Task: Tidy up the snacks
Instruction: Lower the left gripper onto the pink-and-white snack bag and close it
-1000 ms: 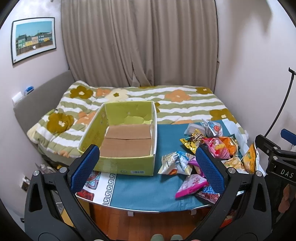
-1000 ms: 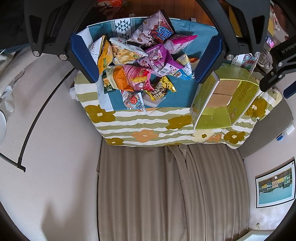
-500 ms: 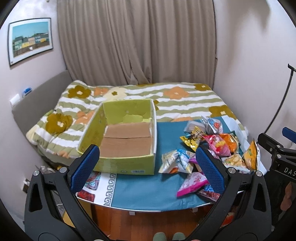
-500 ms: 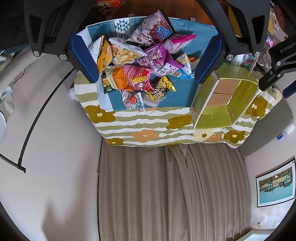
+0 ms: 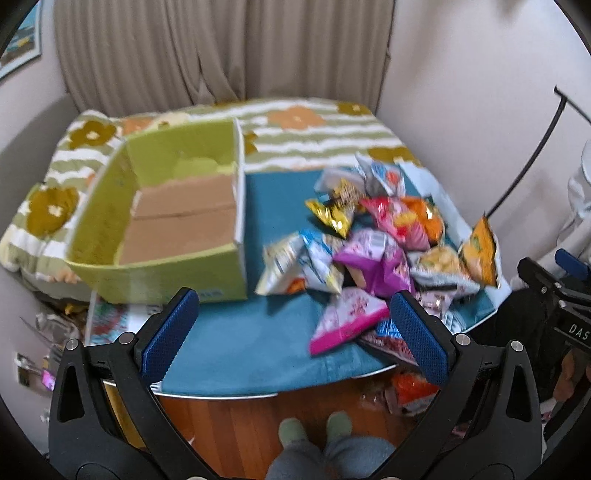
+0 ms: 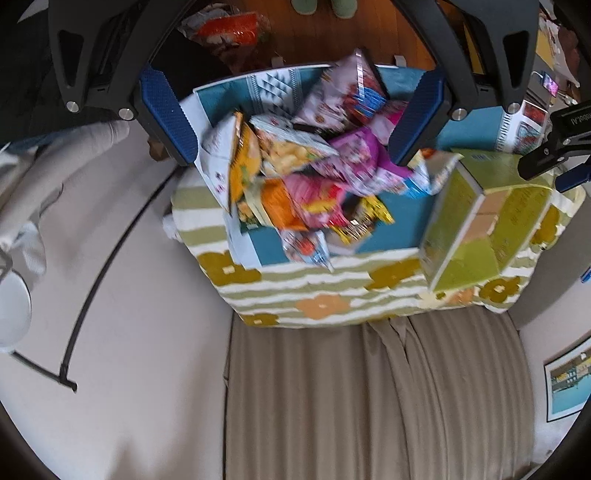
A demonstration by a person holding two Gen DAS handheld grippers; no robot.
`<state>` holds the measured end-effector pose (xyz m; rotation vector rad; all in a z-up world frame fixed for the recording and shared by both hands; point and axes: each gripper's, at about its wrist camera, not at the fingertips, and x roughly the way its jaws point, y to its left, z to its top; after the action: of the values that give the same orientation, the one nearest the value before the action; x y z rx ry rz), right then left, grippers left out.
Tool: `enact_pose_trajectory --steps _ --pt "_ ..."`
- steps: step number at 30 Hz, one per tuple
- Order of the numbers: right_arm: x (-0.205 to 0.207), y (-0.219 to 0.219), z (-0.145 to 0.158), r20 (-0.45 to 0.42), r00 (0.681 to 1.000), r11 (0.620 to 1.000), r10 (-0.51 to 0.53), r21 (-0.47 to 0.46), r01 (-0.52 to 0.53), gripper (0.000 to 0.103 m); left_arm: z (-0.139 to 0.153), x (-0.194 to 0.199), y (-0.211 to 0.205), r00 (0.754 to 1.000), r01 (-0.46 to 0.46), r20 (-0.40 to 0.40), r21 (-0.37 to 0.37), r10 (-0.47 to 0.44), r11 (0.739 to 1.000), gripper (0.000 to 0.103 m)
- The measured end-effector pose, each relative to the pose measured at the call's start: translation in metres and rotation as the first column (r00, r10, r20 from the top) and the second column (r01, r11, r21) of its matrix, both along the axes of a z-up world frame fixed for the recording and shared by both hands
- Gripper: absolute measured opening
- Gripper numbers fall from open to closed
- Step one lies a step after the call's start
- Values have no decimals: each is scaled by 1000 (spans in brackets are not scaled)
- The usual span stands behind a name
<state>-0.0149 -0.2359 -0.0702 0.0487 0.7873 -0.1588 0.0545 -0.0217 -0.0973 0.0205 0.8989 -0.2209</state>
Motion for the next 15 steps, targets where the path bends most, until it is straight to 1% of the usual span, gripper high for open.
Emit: enact_pose_trajectory --steps 5,8,12,15 --pt "8 -31 -26 -52 998 1000 -22 12 22 103 -38 10 -24 996 8 -92 -35 -11 999 103" --pt "16 -50 -39 -69 997 999 -24 21 25 103 -61 16 -40 990 -7 -139 -26 3 1000 103" --pt "33 -69 -60 -110 994 999 -9 41 14 103 -90 28 -56 978 -37 -208 -45 27 998 103" --pt "42 -80 -72 -128 992 998 -1 67 10 103 -111 36 -66 967 -55 -251 -38 44 998 103"
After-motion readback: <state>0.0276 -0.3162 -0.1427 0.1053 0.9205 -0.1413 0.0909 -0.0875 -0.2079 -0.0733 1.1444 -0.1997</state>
